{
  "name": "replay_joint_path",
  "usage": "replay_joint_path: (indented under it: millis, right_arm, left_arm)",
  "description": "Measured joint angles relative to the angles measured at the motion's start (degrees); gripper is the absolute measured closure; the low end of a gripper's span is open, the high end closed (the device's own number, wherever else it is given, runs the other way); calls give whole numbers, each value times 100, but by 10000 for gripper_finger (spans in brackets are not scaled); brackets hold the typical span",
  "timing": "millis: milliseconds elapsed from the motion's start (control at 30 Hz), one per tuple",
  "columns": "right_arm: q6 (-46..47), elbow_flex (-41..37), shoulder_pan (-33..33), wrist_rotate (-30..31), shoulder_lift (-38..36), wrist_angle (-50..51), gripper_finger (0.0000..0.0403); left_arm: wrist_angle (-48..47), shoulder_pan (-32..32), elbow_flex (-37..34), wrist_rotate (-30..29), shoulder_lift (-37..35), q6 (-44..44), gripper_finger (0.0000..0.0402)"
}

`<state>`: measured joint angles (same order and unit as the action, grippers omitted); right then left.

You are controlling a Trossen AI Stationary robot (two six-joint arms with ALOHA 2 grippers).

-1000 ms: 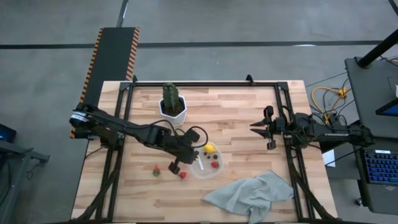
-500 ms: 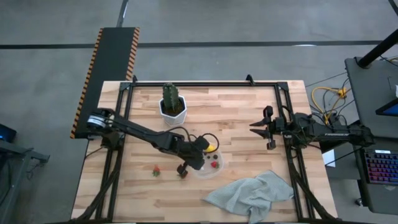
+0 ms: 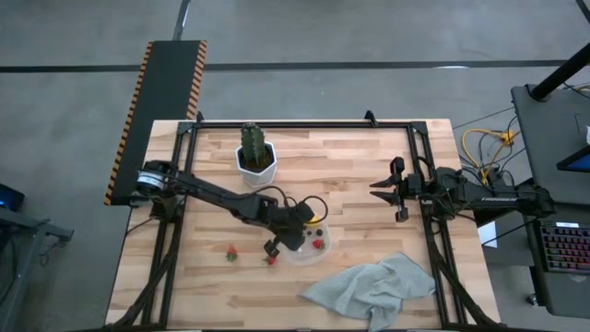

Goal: Pick and placing Produce into tupperware
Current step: Put the yellow corn into the transparent container, then put the left red strawberry into the transparent container

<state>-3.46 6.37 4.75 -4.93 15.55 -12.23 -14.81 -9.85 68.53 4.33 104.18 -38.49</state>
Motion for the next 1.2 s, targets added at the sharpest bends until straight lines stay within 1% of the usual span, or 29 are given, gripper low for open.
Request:
replay_joint_path:
  millis: [133, 400, 767, 967, 1067, 1200]
  right_arm:
    - [24, 0, 0, -1, 2, 0, 316]
    - [46, 0, 0, -2, 2, 0, 325]
    - [46, -2, 0, -2, 2, 0, 316]
    - [46, -2, 0, -2, 2, -2, 322]
    - [43, -4, 0, -2, 2, -1, 325]
    - [43, -4, 1, -2, 2, 0, 322]
  left_arm:
    - [64, 14, 0, 7, -13, -1, 391]
    - [129, 11, -2, 5, -17, 34, 364]
    - [157, 66, -15, -10, -18, 42, 361]
    - [153, 123, -33, -10, -20, 39, 358]
    - [149, 138, -35, -10, -20, 36, 341]
    - [166, 138, -22, -14, -20, 38, 306]
